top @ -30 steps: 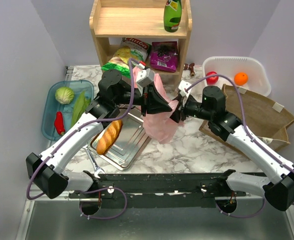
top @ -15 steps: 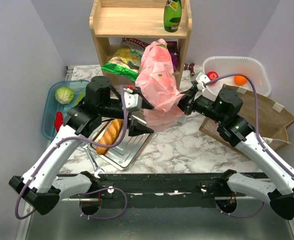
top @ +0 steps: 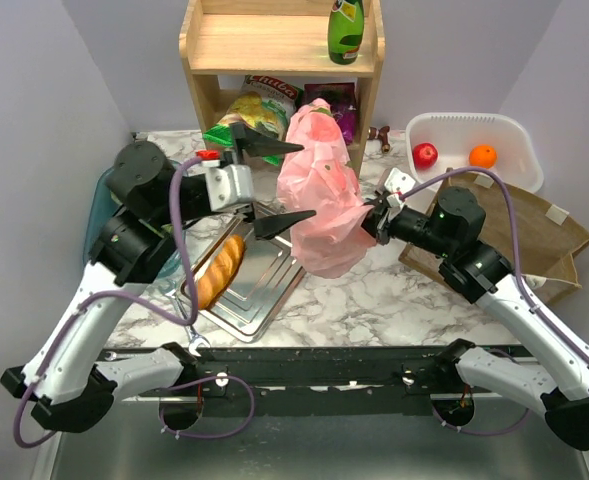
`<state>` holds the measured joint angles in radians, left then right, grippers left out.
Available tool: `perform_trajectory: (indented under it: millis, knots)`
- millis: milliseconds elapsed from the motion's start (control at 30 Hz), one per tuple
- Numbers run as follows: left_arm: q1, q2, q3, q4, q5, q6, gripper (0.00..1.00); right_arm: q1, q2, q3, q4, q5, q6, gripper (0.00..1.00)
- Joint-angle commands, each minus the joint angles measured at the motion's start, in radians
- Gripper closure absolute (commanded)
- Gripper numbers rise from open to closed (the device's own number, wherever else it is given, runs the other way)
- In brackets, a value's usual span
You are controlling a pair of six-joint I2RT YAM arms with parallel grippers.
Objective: Untie the knot of the grocery bags and take out the mixed food
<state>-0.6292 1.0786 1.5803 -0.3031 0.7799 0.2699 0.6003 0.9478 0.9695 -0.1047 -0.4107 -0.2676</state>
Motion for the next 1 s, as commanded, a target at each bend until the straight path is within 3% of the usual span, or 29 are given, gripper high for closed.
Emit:
perform_trajectory:
  millis: [0,100,200,333,533,567,700,733,767,867,967]
  knots:
    - [-0.024,0.096,-0.155,0.050,-0.050,0.026,0.02,-0.004,0.006,0.020,0.067,-0.056,0.016,0.99]
    - [-0.023,0.100,-0.335,0.147,0.006,0.020,0.01,-0.004,0.008,0.051,0.124,-0.081,0.091,0.99]
    - [-0.052,0.118,-0.441,0.297,0.049,0.007,0.01,-0.004,0.032,0.096,0.116,-0.200,0.178,0.99]
    - [-0.112,0.188,-0.419,0.391,-0.023,-0.001,0.02,0.001,0.072,0.110,0.106,-0.351,0.252,0.99]
    - [-0.127,0.168,-0.519,0.647,-0.136,-0.108,0.03,0.004,0.108,0.135,0.058,-0.375,0.299,0.99]
    - [-0.126,0.163,-0.519,0.659,-0.124,-0.135,0.14,0.004,0.107,0.134,0.060,-0.362,0.312,0.99]
    - [-0.124,0.124,-0.505,0.628,-0.022,-0.228,0.80,0.004,0.098,0.145,0.013,-0.310,0.326,0.98]
    - [-0.124,0.107,-0.515,0.626,-0.025,-0.240,0.94,0.005,0.096,0.158,-0.017,-0.300,0.313,0.92]
    - [-0.122,0.091,-0.530,0.618,-0.031,-0.237,1.00,0.004,0.093,0.169,-0.043,-0.283,0.307,0.86]
    - [-0.100,0.050,-0.556,0.549,-0.020,-0.180,1.00,0.004,0.079,0.214,-0.144,-0.245,0.251,0.47]
    - [-0.037,0.032,-0.560,0.464,0.037,-0.149,1.00,0.004,0.064,0.274,-0.245,-0.092,0.171,0.20]
